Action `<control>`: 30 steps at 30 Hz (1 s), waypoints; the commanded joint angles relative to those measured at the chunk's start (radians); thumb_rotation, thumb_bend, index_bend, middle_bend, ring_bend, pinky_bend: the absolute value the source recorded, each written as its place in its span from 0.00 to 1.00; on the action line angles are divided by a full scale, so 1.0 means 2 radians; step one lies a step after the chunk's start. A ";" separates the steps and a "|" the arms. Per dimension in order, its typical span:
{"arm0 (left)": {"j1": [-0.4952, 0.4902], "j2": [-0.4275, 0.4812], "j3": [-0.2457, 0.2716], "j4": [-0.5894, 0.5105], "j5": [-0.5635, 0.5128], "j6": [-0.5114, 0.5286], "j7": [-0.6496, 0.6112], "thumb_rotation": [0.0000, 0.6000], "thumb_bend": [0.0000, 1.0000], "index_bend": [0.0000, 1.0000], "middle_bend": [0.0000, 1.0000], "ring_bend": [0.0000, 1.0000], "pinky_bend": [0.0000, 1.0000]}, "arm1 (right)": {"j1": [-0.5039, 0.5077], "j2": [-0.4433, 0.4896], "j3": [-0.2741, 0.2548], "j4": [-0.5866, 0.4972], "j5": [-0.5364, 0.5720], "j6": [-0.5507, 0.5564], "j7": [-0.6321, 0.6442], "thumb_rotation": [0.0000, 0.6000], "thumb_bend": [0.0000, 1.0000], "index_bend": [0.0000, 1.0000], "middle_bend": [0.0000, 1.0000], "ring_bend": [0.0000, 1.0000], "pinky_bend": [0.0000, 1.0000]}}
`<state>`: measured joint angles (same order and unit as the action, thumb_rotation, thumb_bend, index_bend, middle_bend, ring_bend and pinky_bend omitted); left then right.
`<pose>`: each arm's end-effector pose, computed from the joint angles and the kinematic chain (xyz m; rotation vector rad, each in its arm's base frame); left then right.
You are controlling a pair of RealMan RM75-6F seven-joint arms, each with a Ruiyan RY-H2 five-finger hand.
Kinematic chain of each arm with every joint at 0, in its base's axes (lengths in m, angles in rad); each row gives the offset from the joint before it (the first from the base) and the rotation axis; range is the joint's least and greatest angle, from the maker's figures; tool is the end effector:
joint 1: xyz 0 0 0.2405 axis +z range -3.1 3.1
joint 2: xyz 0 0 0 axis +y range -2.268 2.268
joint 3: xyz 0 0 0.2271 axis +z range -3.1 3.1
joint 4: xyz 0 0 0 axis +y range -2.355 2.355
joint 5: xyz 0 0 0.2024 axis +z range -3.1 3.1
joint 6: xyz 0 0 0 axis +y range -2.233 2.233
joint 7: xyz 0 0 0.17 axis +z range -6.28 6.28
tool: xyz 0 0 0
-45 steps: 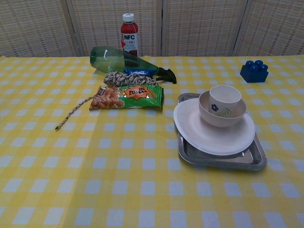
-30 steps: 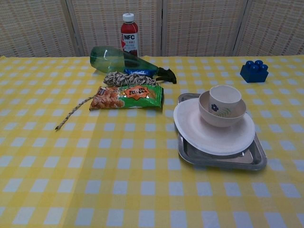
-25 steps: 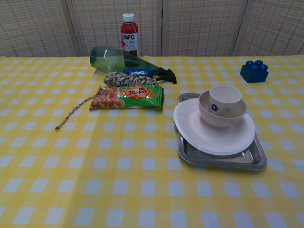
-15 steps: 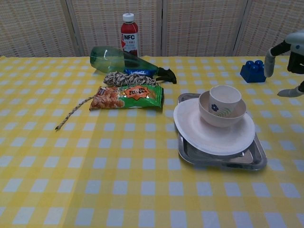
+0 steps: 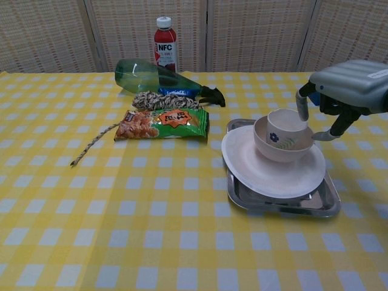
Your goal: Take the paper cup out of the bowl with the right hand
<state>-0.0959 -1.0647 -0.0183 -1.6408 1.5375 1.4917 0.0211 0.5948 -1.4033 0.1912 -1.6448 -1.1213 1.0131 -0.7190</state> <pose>-0.2755 0.2006 0.1601 -1.4500 -0.8621 -0.8835 -0.1526 -0.3252 0.0228 1.8635 -0.6603 0.6744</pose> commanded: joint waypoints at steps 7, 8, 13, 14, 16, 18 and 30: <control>0.002 0.004 -0.001 -0.002 0.001 0.003 -0.006 1.00 0.02 0.35 0.17 0.14 0.35 | 0.026 -0.029 -0.006 0.033 0.021 -0.011 -0.006 1.00 0.23 0.49 1.00 1.00 1.00; 0.002 0.004 -0.001 -0.002 0.001 0.003 -0.006 1.00 0.02 0.35 0.17 0.14 0.35 | 0.028 -0.031 -0.007 0.034 0.022 -0.012 -0.006 1.00 0.25 0.50 1.00 1.00 1.00; 0.002 0.006 -0.002 -0.002 -0.001 0.003 -0.009 1.00 0.02 0.35 0.17 0.14 0.35 | 0.038 -0.034 -0.012 0.034 0.033 -0.016 -0.013 1.00 0.32 0.58 1.00 1.00 1.00; 0.003 0.006 -0.002 -0.002 -0.001 0.003 -0.010 1.00 0.02 0.35 0.17 0.14 0.35 | 0.039 -0.033 -0.013 0.033 0.037 -0.015 -0.016 1.00 0.33 0.61 1.00 1.00 1.00; 0.003 0.007 -0.002 -0.002 -0.002 0.004 -0.012 1.00 0.02 0.35 0.17 0.14 0.35 | 0.042 -0.030 -0.014 0.027 0.044 -0.013 -0.024 1.00 0.35 0.64 1.00 1.00 1.00; 0.003 0.007 -0.002 -0.002 -0.002 0.004 -0.013 1.00 0.02 0.35 0.17 0.14 0.35 | 0.044 -0.027 -0.016 0.020 0.048 -0.010 -0.029 1.00 0.37 0.67 1.00 1.00 1.00; 0.003 0.007 -0.002 -0.003 -0.004 0.000 -0.010 1.00 0.02 0.35 0.17 0.14 0.35 | 0.058 0.026 -0.001 -0.106 0.034 0.052 -0.078 1.00 0.38 0.69 1.00 1.00 1.00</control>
<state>-0.0907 -1.0505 -0.0224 -1.6470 1.5298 1.4908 0.0017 0.7002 -1.3803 0.1744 -1.8007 -1.0386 1.0844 -0.8478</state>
